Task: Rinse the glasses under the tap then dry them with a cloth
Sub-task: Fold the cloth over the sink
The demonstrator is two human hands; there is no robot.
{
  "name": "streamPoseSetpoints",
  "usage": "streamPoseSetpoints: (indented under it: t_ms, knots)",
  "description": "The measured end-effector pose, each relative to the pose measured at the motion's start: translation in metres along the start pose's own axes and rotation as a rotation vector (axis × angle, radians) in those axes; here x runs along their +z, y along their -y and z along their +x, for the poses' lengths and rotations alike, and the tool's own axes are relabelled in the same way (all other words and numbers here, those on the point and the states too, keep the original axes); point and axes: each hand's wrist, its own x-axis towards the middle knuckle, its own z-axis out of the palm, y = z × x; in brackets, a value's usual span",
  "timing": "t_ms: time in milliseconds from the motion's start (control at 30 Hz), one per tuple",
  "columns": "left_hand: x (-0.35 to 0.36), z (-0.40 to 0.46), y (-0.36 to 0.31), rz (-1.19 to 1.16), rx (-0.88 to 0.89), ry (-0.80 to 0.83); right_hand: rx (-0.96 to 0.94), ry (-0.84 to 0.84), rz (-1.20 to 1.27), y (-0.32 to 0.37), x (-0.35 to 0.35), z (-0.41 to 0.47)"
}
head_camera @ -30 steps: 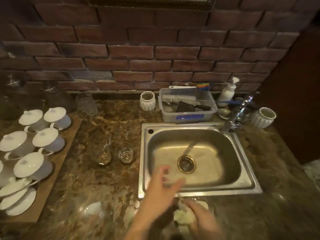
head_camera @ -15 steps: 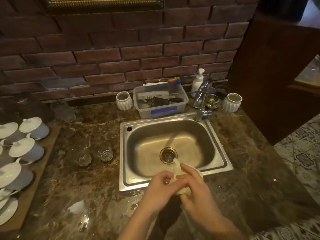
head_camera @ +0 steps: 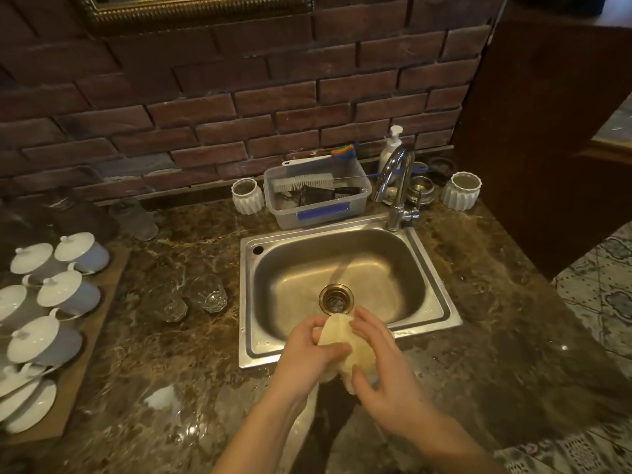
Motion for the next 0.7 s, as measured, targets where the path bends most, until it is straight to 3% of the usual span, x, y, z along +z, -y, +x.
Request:
streamPoseSetpoints:
  t_ms: [100,200,367,533,700]
  knots:
    - [-0.005,-0.001,0.0,-0.057,0.085,0.014,0.232,-0.051,0.157,-0.01,-0.008,0.008]
    - [-0.011,-0.004,-0.002,-0.082,0.149,0.078,0.448,0.13,0.406,-0.022,-0.02,0.013]
    - [-0.026,-0.01,-0.011,-0.056,0.233,0.194,0.387,0.278,0.3,-0.025,-0.029,0.018]
    - [-0.036,-0.018,-0.018,-0.086,0.269,0.346,0.49,0.43,0.427,-0.022,-0.02,0.02]
    - [-0.049,-0.023,-0.018,-0.184,0.235,0.325,0.508,0.435,0.389,-0.027,-0.015,0.015]
